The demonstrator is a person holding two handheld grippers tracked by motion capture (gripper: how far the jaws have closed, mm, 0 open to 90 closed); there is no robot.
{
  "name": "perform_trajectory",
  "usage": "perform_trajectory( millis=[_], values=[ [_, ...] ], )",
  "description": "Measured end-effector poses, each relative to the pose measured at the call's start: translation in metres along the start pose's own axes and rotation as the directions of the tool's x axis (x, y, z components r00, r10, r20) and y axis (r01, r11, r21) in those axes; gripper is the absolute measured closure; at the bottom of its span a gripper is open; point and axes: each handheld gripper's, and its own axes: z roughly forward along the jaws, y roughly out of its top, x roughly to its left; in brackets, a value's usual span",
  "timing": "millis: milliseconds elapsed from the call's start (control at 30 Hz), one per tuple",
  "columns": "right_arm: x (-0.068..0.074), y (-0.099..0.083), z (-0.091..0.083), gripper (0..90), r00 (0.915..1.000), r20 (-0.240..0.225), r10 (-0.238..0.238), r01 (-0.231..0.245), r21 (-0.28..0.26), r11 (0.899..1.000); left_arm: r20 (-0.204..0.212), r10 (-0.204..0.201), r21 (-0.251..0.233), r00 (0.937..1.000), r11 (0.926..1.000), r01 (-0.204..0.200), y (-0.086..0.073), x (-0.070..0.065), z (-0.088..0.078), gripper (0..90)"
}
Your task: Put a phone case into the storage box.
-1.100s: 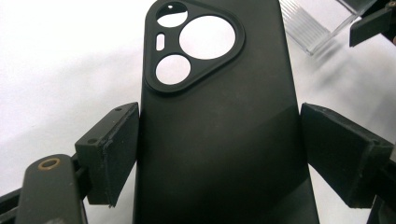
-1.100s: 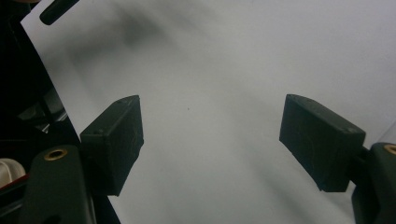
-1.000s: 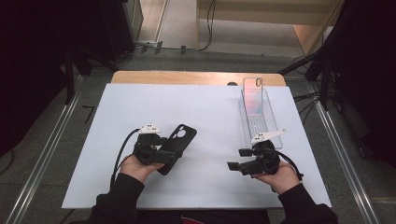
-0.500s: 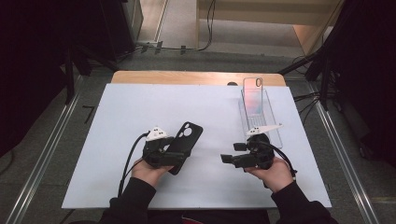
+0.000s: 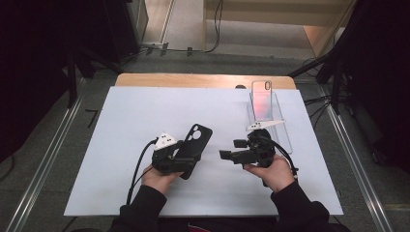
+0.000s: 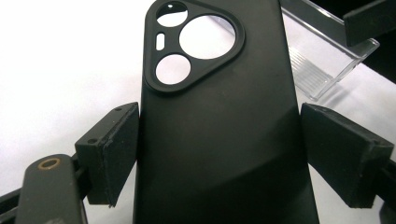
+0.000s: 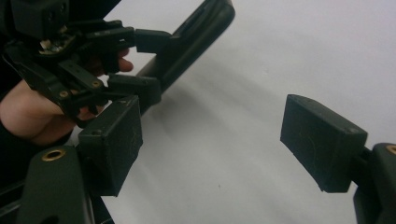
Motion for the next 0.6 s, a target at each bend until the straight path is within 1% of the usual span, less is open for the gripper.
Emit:
perform_trajectory(
  millis=[67,100,133,200,233,400,500,567,600],
  values=[
    [0.001,0.003,0.002,18.7,1.0000,-0.008,0.004,-0.004,0.000,1.000,0.006,0.002,-0.007,1.0000,1.0000,-0.002,0.000,-0.001,0.001,15.1],
    [0.001,0.005,0.003,18.7,0.9999,-0.010,0.010,-0.010,0.001,1.000,0.004,0.013,-0.010,0.9999,0.9999,-0.013,-0.001,-0.001,0.001,15.1],
    [0.001,0.006,0.005,18.7,0.9999,-0.011,0.010,-0.010,0.001,1.000,0.005,0.015,-0.015,0.9999,0.9998,-0.015,-0.001,-0.002,0.002,15.1],
    [0.002,0.010,0.008,18.7,0.9998,-0.010,0.015,-0.015,0.002,1.000,-0.003,0.026,-0.025,0.9997,0.9994,-0.026,-0.001,-0.003,0.002,15.1],
    [0.002,0.011,0.009,18.7,0.9998,-0.011,0.015,-0.015,0.005,1.000,-0.011,0.030,-0.038,0.9995,0.9988,-0.031,-0.001,-0.004,0.003,15.1],
    [0.005,0.022,0.015,18.7,0.9998,-0.012,0.014,-0.014,-0.002,1.000,-0.031,0.041,-0.072,0.9987,0.9965,-0.044,-0.003,-0.005,0.002,15.1],
    [0.005,0.028,0.018,18.7,0.9998,-0.011,0.015,-0.015,-0.006,1.000,-0.048,0.053,-0.082,0.9974,0.9950,-0.057,-0.003,-0.007,0.003,15.1],
    [0.006,0.032,0.021,18.6,0.9999,-0.001,0.017,-0.017,-0.005,1.000,-0.046,0.058,-0.093,0.9973,0.9937,-0.062,-0.003,-0.008,0.003,15.1],
    [0.006,0.034,0.022,18.6,0.9998,0.001,0.019,-0.019,-0.005,1.000,-0.052,0.065,-0.094,0.9965,0.9931,-0.070,-0.002,-0.009,0.003,15.1]
  ],
)
